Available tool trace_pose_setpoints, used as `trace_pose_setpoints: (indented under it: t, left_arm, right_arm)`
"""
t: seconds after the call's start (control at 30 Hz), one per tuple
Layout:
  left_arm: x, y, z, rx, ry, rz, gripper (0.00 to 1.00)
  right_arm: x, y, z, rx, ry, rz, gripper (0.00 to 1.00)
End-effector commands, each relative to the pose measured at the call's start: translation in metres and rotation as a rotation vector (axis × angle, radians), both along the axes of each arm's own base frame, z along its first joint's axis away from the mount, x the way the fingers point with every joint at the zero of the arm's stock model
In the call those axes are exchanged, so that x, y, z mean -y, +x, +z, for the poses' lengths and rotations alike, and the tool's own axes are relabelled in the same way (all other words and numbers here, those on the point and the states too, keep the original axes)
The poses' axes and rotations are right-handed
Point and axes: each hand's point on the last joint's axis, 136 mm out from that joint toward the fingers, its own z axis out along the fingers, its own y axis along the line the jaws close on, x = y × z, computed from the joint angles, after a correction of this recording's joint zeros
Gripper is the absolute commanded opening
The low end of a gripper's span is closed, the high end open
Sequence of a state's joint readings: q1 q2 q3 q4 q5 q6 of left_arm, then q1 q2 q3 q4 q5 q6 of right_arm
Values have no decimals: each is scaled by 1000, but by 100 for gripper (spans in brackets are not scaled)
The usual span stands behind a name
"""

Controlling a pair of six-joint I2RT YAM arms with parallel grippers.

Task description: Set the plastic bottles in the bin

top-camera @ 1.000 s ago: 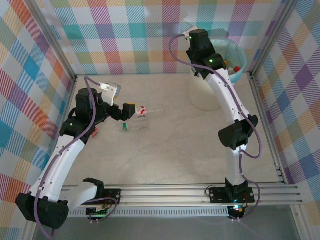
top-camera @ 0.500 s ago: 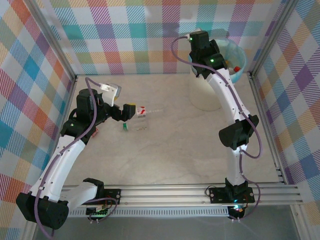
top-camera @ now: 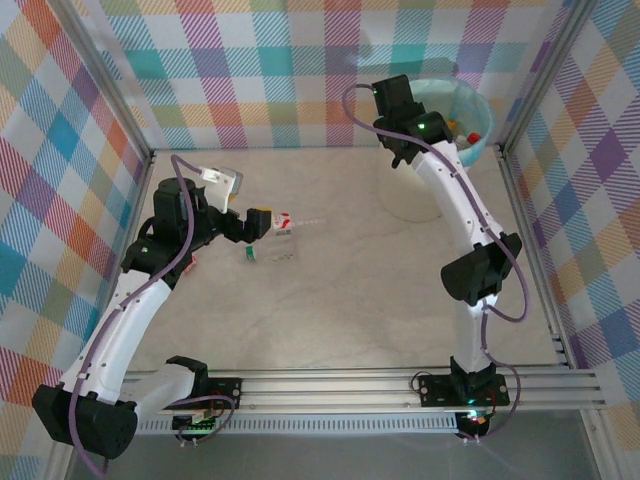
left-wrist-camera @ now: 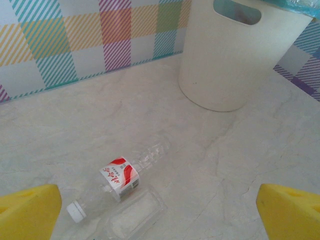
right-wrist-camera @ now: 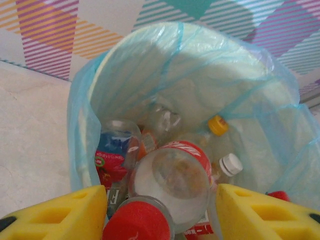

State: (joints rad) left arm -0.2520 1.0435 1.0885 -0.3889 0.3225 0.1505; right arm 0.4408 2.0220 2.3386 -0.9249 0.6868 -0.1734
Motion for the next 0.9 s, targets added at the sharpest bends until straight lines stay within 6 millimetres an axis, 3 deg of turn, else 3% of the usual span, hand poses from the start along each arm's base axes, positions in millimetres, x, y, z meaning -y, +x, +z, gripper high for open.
trace_pose_setpoints:
  t: [0.0, 0.3, 0.47, 0.87]
  left_arm:
    - [-4, 2, 2, 23, -1, 15, 100]
    - [-2, 4, 4, 8, -23, 20, 100]
    - [-6, 4, 7, -1, -19, 40, 100]
    - [-14, 3, 2, -40, -6, 95, 100]
  right_arm:
    - [23, -2, -8, -18, 33, -80, 58]
    - [44, 6, -17, -3, 133, -185, 64]
    - [59, -1, -15, -7, 175, -241, 75]
    - [103, -24, -11, 12, 225, -336, 80]
